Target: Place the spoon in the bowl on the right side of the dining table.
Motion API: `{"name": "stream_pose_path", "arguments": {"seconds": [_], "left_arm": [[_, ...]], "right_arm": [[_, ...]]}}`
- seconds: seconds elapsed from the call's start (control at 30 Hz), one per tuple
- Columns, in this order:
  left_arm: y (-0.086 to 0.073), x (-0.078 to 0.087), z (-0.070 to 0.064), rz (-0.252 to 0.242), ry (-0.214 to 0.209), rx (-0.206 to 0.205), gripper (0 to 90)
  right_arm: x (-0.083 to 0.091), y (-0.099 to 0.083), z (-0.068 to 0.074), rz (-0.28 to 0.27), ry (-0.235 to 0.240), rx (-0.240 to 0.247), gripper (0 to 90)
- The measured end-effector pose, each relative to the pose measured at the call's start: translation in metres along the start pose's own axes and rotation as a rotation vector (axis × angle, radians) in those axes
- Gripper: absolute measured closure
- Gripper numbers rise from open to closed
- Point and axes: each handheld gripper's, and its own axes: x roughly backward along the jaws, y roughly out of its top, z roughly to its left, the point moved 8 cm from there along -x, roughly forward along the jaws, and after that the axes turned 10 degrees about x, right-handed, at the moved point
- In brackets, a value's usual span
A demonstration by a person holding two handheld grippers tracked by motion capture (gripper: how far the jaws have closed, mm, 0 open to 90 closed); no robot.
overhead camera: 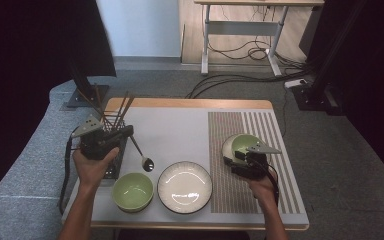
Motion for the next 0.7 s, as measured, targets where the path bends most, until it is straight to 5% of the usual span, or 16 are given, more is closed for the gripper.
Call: {"name": "stream_pose_path", "arguments": {"seconds": [0.7], "left_arm": [[-0.004,-0.018,-0.013,0.026,-0.027,-0.008,90.0]], "right_arm": [[-0.001,0.008,0.016,-0.013,0.022,0.045,44.8]]}}
